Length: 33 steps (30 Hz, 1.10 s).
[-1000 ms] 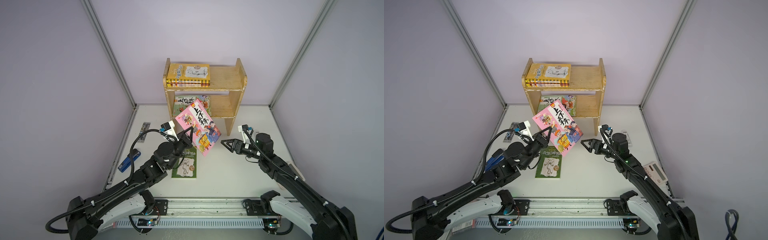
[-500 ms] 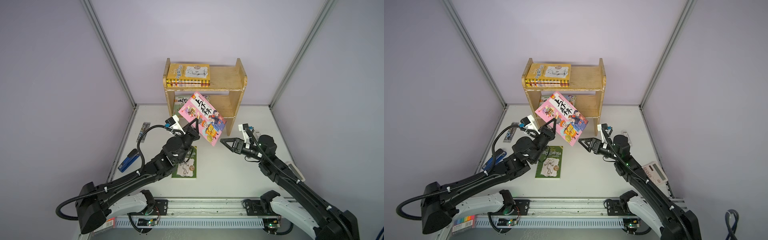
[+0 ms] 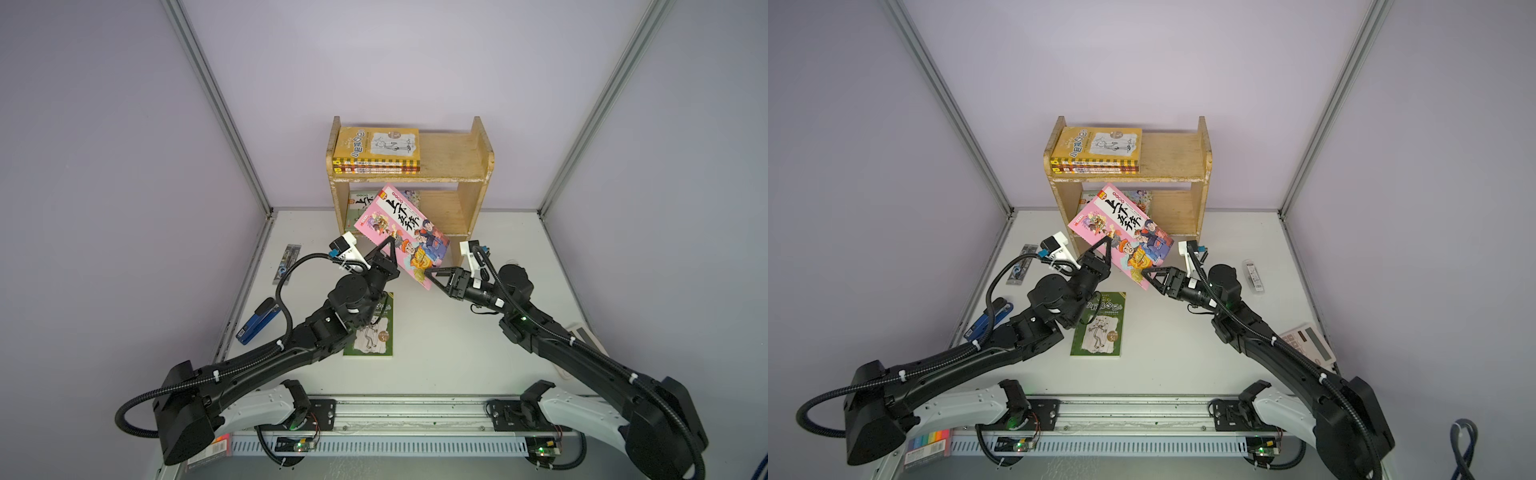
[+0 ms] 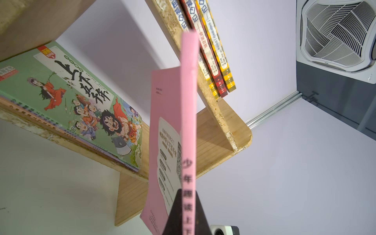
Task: Stacking books/files
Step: Place the book on the bookshelf.
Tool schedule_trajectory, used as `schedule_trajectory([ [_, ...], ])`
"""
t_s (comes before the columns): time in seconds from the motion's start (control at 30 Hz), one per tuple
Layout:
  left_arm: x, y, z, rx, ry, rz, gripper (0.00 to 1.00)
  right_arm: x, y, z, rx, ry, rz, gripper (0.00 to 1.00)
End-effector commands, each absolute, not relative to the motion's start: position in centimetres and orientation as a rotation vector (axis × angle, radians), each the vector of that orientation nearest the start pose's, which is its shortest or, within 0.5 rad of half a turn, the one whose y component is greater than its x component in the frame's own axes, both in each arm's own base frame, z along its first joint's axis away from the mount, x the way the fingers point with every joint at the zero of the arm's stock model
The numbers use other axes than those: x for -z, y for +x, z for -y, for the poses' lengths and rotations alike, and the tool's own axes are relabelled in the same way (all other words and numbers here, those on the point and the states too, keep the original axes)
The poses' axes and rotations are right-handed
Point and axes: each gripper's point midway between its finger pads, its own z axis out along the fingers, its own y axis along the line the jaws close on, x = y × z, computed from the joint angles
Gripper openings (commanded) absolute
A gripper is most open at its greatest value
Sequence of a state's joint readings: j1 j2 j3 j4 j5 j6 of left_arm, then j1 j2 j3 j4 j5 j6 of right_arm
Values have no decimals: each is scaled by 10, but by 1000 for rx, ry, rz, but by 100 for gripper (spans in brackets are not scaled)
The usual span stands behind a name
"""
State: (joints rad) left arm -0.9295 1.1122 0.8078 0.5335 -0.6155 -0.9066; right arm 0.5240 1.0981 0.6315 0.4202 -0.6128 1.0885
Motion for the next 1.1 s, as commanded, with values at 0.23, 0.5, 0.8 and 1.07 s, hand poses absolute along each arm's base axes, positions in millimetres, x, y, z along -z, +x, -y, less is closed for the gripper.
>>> schedule_trajectory([
  [0.23,-378,301,220,1096,-631,-1364,0,-317,283,-259,-1602,42,-1741,32],
  [0.5,-357,309,217,1020,-660,-1429,0,-314,291,-256,-1533,52,-1738,10],
  [0.8,-328,323,215,958,-668,-1515,28,-307,309,-256,-1439,64,-1751,0],
  [1.07,-325,344,204,872,-626,-1536,31,-303,327,-268,-1375,10,-1799,0],
])
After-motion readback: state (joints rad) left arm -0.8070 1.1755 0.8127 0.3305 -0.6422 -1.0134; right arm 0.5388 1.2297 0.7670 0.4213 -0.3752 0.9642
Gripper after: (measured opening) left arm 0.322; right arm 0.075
